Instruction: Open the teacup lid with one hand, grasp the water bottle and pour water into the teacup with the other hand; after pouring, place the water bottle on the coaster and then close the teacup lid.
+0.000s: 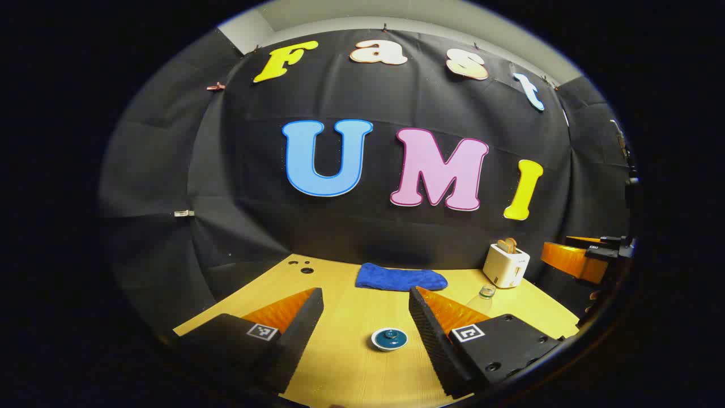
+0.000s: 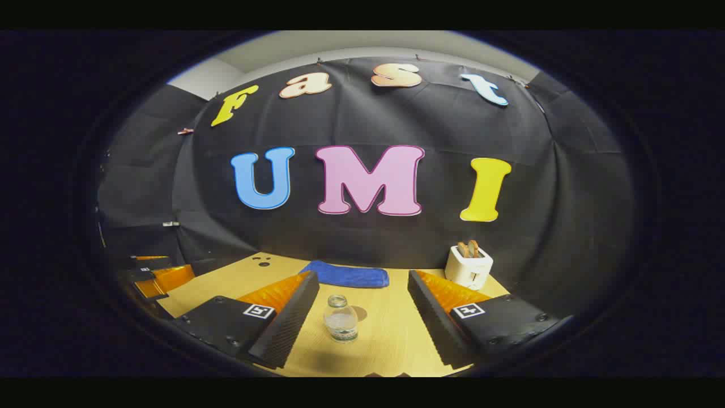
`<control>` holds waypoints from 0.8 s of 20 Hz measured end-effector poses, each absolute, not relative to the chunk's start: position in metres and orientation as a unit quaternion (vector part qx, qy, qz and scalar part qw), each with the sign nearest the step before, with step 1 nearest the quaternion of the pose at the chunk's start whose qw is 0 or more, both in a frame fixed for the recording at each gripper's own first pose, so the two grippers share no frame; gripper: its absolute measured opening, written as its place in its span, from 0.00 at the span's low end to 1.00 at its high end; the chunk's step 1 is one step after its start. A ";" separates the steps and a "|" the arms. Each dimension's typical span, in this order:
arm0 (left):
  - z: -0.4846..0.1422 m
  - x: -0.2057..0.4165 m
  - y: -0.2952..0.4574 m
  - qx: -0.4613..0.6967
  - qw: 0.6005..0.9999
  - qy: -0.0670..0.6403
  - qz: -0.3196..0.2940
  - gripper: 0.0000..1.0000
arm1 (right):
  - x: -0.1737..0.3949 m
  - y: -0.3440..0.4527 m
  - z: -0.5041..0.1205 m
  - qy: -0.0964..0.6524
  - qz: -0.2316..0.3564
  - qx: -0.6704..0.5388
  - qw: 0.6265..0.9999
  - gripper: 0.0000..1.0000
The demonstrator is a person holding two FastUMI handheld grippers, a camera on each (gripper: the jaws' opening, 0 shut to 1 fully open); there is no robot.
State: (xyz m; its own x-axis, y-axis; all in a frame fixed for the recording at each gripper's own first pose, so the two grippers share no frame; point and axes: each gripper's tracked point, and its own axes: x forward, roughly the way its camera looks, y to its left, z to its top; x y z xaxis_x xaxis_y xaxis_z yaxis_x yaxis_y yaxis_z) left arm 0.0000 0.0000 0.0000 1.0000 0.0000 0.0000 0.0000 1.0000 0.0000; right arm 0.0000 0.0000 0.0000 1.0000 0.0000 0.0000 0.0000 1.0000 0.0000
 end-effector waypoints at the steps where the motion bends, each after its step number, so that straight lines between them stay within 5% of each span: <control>1: -0.002 0.003 -0.004 0.004 1.000 0.003 -0.004 0.95 | 0.000 -0.003 -0.003 0.001 -0.001 -0.002 1.000 0.98; 16: -0.057 0.045 -0.018 0.028 0.996 0.070 -0.038 0.95 | 0.019 0.008 -0.049 0.050 0.040 -0.006 0.998 0.98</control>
State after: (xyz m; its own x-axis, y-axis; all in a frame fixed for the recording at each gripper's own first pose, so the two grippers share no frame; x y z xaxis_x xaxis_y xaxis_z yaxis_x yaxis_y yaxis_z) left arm 0.0452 -0.0184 -0.0574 0.9873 -0.0719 -0.1415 0.0797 0.9956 0.0500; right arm 0.0190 0.0080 -0.0492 0.9918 0.0794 -0.1003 -0.0805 0.9967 -0.0070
